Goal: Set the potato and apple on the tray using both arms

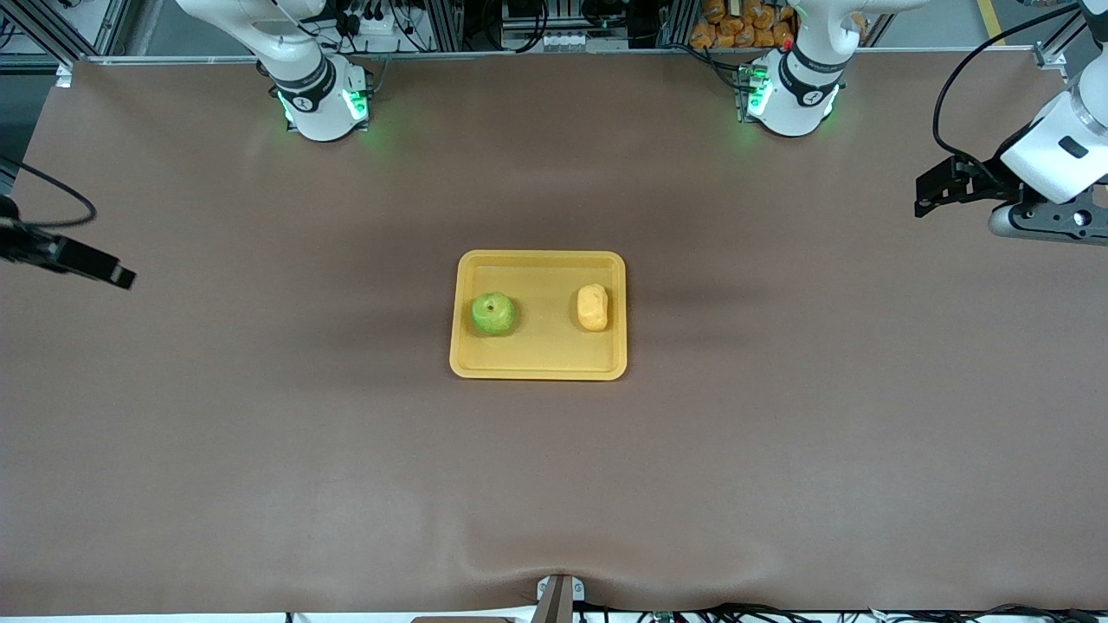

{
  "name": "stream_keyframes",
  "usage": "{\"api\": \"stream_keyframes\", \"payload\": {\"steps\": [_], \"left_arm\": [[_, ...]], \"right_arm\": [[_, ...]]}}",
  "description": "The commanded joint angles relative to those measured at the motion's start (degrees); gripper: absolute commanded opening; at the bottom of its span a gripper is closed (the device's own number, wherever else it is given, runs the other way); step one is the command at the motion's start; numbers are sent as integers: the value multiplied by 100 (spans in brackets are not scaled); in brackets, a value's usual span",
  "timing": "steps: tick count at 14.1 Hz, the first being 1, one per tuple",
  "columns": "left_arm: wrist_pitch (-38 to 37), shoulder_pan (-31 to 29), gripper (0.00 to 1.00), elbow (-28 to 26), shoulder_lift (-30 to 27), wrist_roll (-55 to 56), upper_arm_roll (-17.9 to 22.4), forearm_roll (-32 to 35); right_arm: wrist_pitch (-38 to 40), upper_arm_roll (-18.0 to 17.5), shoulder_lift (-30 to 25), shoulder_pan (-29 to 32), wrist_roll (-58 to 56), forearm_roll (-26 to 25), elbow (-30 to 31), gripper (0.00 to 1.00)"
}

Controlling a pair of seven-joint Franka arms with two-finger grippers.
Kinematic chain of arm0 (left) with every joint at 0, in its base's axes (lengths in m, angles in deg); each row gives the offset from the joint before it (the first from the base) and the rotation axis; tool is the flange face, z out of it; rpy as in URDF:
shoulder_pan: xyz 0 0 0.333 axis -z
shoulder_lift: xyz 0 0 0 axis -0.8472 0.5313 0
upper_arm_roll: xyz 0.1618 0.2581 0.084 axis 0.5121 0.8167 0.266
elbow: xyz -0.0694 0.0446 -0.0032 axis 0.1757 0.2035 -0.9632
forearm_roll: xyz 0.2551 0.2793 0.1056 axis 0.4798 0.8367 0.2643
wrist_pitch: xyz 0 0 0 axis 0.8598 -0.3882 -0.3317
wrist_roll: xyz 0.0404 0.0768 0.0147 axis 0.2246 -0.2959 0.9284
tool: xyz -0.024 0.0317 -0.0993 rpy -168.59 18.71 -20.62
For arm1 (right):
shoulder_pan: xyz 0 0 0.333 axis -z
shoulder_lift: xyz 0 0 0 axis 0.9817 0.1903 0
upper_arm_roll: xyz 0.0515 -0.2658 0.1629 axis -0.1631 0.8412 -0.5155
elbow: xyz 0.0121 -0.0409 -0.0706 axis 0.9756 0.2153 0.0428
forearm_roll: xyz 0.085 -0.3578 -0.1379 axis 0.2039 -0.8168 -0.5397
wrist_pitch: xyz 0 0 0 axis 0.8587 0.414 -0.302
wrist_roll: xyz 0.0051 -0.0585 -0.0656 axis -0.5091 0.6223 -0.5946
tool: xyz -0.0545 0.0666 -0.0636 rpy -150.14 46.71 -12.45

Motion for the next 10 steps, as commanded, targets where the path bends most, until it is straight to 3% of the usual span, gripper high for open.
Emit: {"api": "stream_keyframes", "payload": {"steps": [1,5,10], "left_arm": [[27,-40,100,-41,-46,-17,-14,-68],[27,-41,100,-41,-46,-17,-5,-68],[27,-41,100,-41,-37,-17,-5,-68]], "right_arm": [[2,-131,-741,129,-68,-187,733,100],[-86,-131,-1243,103,-77,-486,1306,100],[-428,-158,-1683,77,-86,-513,1956,100]]}}
